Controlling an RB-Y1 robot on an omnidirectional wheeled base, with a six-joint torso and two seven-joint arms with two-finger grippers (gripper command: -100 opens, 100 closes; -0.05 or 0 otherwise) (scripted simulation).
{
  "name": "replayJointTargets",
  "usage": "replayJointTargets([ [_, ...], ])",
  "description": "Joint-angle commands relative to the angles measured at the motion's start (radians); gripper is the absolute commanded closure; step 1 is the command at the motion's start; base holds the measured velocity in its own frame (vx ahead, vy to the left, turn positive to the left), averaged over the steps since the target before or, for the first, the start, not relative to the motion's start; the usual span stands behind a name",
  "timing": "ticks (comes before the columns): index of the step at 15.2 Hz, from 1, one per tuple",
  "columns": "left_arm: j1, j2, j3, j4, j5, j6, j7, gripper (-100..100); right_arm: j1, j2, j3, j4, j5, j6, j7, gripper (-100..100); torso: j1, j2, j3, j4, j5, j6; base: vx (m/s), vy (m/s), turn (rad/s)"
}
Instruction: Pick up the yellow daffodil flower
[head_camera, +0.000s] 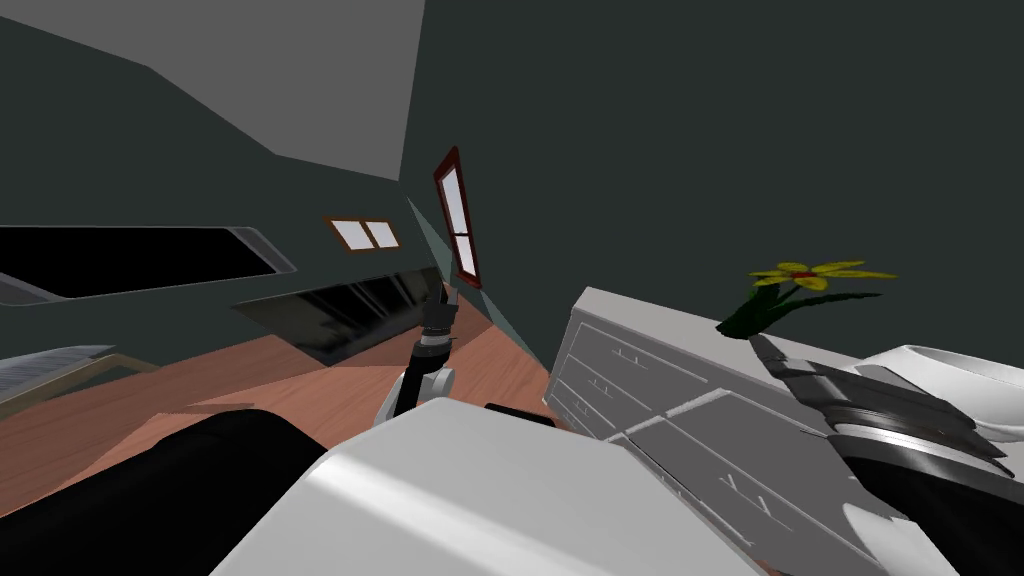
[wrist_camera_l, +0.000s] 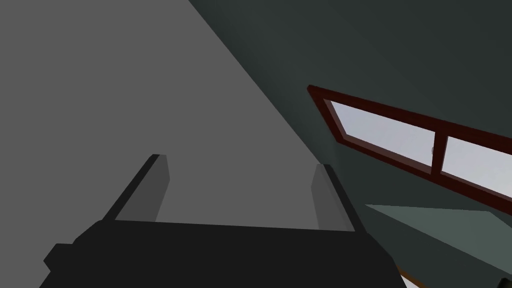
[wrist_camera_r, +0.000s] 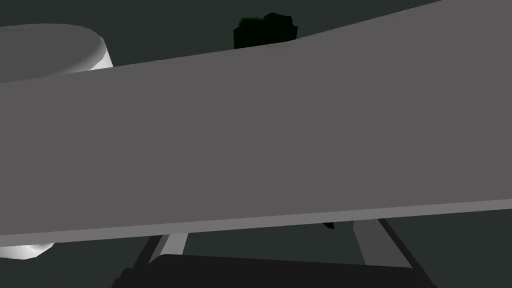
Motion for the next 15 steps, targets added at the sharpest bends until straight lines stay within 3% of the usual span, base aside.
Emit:
replayJointTargets([
  [1,0.0,0.0,0.0,0.0,0.0,0.0,0.0,0,0.011,-0.009,-0.029,0.012,0.015,0.024,0.019,-100,0.0,0.0,0.0,0.0,0.0,0.0,0.114,0.122,0.049],
  [3,0.0,0.0,0.0,0.0,0.0,0.0,0.0,0,0.025,-0.032,-0.077,0.035,0.04,0.069,0.046,-100,-0.001,0.0,0.0,0.0,0.0,0.0,0.105,0.132,0.072],
  [4,0.0,0.0,0.0,0.0,0.0,0.0,0.0,0,0.025,-0.032,-0.077,0.035,0.04,0.069,0.046,-100,0.0,0.0,0.0,0.0,0.0,0.0,0.112,0.132,0.054],
  [10,0.0,0.0,0.0,0.0,0.0,0.0,0.0,0,0.059,-0.077,-0.185,0.098,0.101,0.18,0.114,-100,-0.001,-0.003,-0.002,-0.001,0.0,0.0,0.139,0.124,0.075],
  [14,0.0,0.0,0.0,0.0,0.0,0.0,0.0,0,0.075,-0.088,-0.223,0.135,0.127,0.232,0.145,-100,-0.004,-0.001,-0.001,0.0,-0.001,0.0,0.129,0.074,0.072],
  [15,0.0,0.0,0.0,0.0,0.0,0.0,0.0,0,0.071,-0.094,-0.214,0.129,0.115,0.213,0.131,-100,-0.005,-0.002,-0.001,0.0,-0.001,0.0,0.093,0.035,0.027],
])
